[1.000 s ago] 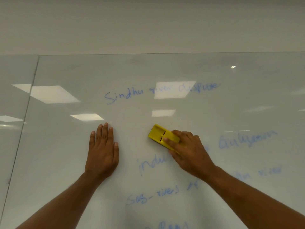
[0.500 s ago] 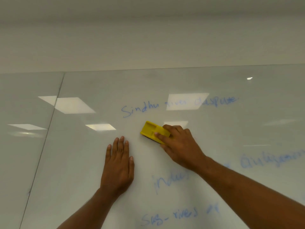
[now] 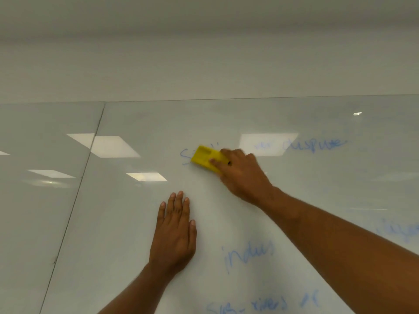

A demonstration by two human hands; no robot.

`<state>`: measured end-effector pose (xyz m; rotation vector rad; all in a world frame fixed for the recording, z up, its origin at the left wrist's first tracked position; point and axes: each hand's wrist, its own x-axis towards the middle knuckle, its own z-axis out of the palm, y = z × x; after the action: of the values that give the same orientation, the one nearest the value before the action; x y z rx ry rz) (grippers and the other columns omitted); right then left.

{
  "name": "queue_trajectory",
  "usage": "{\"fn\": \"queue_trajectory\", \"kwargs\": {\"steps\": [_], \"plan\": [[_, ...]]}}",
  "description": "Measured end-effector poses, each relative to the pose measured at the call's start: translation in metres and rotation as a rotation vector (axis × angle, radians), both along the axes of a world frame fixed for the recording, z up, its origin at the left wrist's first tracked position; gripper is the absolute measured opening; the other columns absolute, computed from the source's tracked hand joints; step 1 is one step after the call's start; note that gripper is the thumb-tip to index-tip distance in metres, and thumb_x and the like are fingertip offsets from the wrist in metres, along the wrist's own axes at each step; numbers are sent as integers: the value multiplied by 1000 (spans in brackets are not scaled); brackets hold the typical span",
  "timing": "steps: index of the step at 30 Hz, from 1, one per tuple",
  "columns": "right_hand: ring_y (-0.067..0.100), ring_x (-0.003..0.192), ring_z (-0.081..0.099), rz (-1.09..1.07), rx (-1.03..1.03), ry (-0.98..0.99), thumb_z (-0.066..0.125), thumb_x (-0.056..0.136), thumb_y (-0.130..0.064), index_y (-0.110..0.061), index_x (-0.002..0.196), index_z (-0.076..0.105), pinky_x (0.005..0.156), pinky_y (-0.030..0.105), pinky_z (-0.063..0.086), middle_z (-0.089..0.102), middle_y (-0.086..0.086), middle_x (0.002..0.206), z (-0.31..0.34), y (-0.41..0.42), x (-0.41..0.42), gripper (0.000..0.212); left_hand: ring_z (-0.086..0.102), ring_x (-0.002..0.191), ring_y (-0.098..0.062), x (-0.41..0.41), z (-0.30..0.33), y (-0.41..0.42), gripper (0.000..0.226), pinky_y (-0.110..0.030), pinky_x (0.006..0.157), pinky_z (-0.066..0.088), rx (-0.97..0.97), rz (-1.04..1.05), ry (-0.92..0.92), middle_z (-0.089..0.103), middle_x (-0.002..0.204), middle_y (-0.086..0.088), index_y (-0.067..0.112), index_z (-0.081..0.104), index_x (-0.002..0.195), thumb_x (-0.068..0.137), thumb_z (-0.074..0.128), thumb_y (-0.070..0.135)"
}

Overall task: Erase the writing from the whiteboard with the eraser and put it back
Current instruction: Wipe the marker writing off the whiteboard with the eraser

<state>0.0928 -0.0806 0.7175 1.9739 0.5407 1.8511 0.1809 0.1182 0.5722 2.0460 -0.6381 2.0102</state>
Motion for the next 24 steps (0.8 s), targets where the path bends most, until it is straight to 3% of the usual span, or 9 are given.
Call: {"fn": "queue_trajectory", "kwargs": {"steps": [2, 4, 10, 12, 15, 17, 19, 21, 24], "plan": [[38, 117, 46, -14, 348, -67, 44, 99, -26, -27, 144, 42, 86, 45, 42, 41, 15, 147, 11, -1, -2, 45, 16, 153, -30, 2, 0, 1, 60, -51, 121, 16, 4, 3, -4, 22, 163, -15, 1, 27, 153, 100, 29, 29], [38, 114, 45, -9, 505, -74, 43, 100, -27, -26, 144, 41, 85, 45, 42, 40, 15, 145, 12, 6, -2, 44, 14, 154, -29, 3, -1, 1, 60, -49, 122, 13, 2, 6, -7, 21, 164, -14, 2, 25, 154, 100, 28, 30], [42, 116, 52, -3, -242, 52, 58, 96, -30, -23, 140, 52, 83, 47, 46, 48, 22, 143, 3, 12, 0, 44, 13, 154, -28, 4, -1, 1, 60, -48, 122, 13, -3, 5, 0, 20, 164, -13, 4, 25, 154, 101, 28, 31], [42, 117, 51, -44, -145, 23, 56, 96, -27, -23, 140, 51, 84, 48, 45, 47, 21, 144, 15, 12, 0, 45, 14, 154, -28, 3, -1, 1, 60, -49, 122, 14, -3, 4, -1, 21, 164, -14, 3, 26, 154, 101, 28, 30], [41, 117, 46, -57, 216, -26, 46, 97, -26, -24, 144, 43, 87, 48, 42, 40, 19, 148, 20, 26, 1, 47, 14, 153, -28, 3, -1, 1, 60, -50, 121, 15, -5, 1, 2, 22, 164, -14, 3, 26, 154, 100, 28, 30], [42, 120, 45, -29, 130, -2, 47, 98, -27, -23, 145, 41, 90, 48, 41, 38, 21, 149, 13, 39, 7, 48, 15, 153, -28, 2, -1, 1, 60, -50, 121, 16, -5, -4, 8, 22, 164, -14, 3, 26, 154, 100, 28, 30], [42, 122, 46, -4, -187, 50, 52, 98, -29, -24, 145, 43, 90, 49, 42, 41, 23, 149, 7, 42, 10, 48, 15, 153, -29, 1, -1, 1, 60, -50, 121, 16, -2, -5, 15, 22, 164, -14, 3, 26, 154, 100, 29, 30], [41, 122, 47, -27, -312, 61, 51, 99, -29, -26, 145, 44, 90, 48, 42, 42, 21, 149, 11, 41, 8, 47, 14, 154, -28, 1, -1, 1, 60, -51, 121, 17, -2, -8, 18, 21, 164, -14, 4, 26, 154, 100, 29, 30], [38, 121, 44, -65, 95, -20, 45, 98, -24, -26, 144, 41, 90, 45, 39, 39, 18, 149, 26, 50, 8, 46, 11, 154, -27, 2, -2, 1, 60, -49, 122, 15, -3, -8, 26, 19, 165, -13, 5, 23, 155, 101, 27, 31]]}}
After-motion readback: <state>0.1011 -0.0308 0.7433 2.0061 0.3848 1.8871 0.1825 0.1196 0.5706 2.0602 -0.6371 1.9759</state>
